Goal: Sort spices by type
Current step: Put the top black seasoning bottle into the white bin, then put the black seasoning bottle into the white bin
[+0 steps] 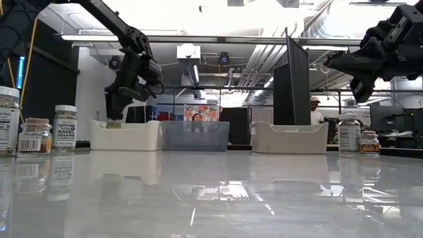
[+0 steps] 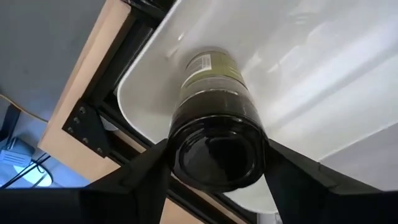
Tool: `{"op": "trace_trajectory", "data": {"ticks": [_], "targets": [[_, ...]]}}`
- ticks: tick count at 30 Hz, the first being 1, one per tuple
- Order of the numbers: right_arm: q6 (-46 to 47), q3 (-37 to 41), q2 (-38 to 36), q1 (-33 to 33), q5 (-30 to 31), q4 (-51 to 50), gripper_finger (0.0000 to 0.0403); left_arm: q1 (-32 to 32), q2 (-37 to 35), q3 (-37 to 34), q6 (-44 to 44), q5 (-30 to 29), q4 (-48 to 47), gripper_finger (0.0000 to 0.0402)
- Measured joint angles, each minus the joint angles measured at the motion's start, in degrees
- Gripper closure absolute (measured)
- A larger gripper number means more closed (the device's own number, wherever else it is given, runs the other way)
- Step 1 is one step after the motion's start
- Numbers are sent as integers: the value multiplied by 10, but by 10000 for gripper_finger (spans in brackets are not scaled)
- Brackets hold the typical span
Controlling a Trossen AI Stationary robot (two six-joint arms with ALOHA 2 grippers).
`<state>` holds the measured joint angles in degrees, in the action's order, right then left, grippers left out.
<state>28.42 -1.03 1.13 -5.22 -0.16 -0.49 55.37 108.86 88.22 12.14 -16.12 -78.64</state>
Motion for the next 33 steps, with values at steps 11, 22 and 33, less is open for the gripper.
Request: {"op": "trace_trajectory", "data": {"ticks": [11, 22, 33], "targets": [[0, 0, 0, 0, 0, 0, 402, 2, -1, 79, 6, 3, -29, 171], [0, 0, 0, 0, 0, 0, 402, -12, -17, 168, -58, 183, -23, 171], [0, 0, 0, 0, 0, 0, 402, -248, -98, 157, -53, 359, 135, 178]]}}
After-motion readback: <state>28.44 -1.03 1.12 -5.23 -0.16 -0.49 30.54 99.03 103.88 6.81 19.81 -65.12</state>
